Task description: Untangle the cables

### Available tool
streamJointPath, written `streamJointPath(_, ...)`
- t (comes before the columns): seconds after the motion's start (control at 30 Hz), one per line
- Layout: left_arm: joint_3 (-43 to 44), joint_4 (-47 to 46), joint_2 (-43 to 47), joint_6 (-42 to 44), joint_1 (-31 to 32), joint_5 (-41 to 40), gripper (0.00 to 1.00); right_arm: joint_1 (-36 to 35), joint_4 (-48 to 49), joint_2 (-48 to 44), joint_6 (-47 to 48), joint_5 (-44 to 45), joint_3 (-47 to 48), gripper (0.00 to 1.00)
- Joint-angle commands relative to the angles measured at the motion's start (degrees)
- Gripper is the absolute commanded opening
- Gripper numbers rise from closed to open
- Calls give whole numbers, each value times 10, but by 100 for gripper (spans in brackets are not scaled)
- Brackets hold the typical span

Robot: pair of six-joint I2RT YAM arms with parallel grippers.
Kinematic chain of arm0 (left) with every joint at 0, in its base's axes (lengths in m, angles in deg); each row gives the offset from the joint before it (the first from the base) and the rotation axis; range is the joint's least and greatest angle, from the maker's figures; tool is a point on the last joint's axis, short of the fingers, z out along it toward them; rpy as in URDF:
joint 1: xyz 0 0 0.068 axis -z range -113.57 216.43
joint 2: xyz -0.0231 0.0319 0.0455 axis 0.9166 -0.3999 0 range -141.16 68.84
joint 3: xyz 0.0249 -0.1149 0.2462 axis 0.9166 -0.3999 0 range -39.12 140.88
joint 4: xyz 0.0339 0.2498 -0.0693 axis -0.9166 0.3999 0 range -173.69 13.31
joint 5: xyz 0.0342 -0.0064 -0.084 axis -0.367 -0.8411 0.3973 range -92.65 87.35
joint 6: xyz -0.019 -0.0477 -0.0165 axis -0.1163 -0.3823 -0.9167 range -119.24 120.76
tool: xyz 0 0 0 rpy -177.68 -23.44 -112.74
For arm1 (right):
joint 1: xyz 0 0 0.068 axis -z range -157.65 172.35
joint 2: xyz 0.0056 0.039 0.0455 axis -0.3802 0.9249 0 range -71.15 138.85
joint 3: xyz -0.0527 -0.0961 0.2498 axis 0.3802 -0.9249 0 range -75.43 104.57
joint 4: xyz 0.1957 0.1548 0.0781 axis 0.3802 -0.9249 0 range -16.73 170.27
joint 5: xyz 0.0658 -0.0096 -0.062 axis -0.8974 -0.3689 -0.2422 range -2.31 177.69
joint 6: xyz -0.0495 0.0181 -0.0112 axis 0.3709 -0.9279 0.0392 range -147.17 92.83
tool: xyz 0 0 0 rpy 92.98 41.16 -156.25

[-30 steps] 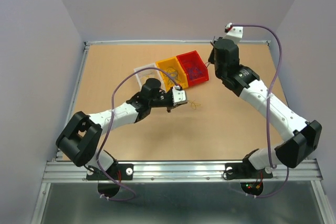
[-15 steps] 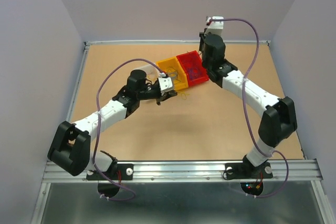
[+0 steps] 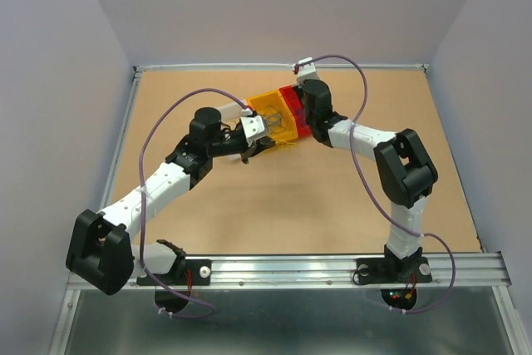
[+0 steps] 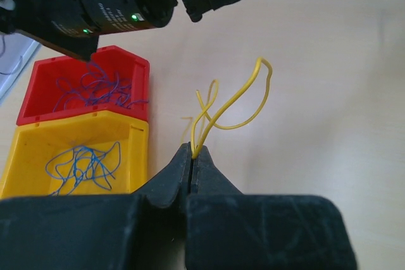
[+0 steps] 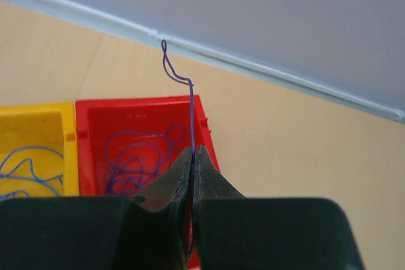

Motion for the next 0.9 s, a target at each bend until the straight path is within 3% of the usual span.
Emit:
streamJointPath(0.0,30,-4,23,-26,-13,-11,0,4,58,5,7,-57,-23,1)
streamJointPath(0.2,29,-10,30,-33,-28,-21,0,5,36,-16,-51,-105,-88,1)
streamJointPath(0.47,23,-15,34,-29,-30,-24,0,5,67,-88,-89,-86,-196,1)
streamJointPath(0.87,20,-20,30,-26,-30,-29,0,5,61,-175,-121,-87,-238,1)
